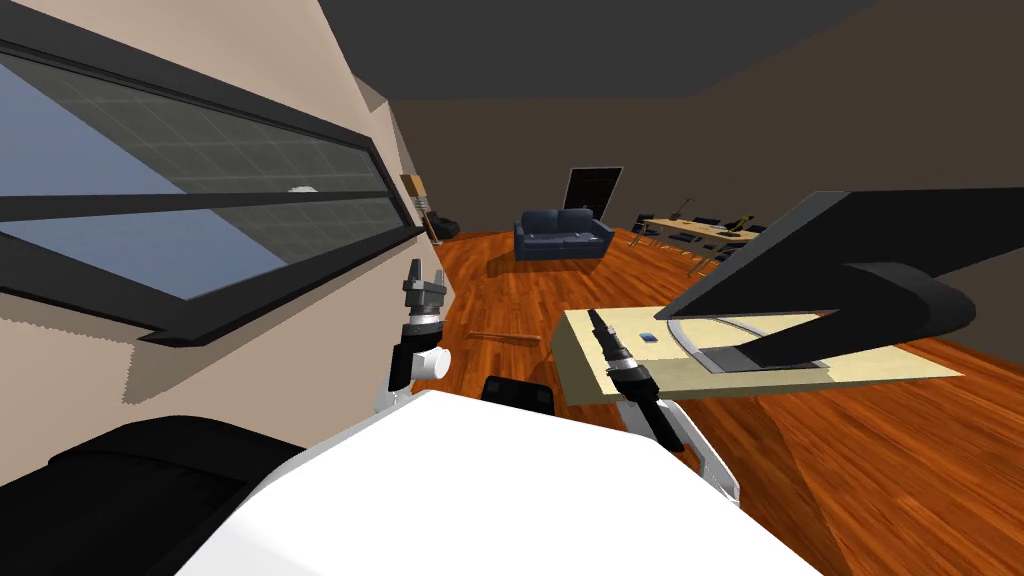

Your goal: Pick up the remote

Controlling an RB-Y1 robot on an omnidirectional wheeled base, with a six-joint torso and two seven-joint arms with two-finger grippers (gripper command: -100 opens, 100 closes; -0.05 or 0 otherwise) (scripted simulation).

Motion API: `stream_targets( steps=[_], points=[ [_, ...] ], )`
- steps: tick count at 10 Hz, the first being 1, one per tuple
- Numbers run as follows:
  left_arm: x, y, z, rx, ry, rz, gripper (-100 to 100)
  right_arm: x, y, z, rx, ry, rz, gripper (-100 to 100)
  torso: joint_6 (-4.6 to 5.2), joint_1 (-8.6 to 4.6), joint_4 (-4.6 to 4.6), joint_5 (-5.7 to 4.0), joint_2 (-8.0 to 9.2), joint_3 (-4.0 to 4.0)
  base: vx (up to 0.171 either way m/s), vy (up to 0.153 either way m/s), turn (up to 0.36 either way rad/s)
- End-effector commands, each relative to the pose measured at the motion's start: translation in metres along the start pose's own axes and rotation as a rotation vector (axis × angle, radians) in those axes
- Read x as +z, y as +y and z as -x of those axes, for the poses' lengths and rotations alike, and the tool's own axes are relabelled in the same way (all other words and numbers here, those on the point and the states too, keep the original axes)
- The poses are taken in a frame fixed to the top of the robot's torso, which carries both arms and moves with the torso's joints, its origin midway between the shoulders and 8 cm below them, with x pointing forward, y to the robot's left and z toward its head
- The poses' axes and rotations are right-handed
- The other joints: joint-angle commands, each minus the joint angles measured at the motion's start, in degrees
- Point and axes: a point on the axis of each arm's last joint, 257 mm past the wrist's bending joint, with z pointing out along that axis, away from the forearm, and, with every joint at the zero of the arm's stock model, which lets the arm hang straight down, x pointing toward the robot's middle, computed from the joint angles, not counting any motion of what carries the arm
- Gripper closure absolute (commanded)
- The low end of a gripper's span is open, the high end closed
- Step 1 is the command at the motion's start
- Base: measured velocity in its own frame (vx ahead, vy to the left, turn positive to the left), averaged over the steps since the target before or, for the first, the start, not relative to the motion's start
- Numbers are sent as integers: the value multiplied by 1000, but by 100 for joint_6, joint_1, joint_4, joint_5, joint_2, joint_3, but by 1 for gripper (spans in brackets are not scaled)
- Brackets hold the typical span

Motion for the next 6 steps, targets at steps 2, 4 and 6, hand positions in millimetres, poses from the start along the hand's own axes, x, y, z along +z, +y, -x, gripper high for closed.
stream_targets(
  steps=[2, 4, 6],
  points=[
    [0, 0, 0, 0, 0, 0, 0, -11, -31, -16, -52, 78, -53, -100, 3, -5, 0, -1, 6, 2, 106, 116, 94],
    [0, 0, 0, 0, 0, 0, 0, -21, -56, -25, -88, 131, -95, -100, 4, -11, 3, -1, 17, 8, 80, 85, 87],
    [0, 0, 0, 0, 0, 0, 0, -34, -80, -33, -126, 185, -138, -100, 5, -20, 4, -4, 21, 11, 96, 69, 95]
  ],
)
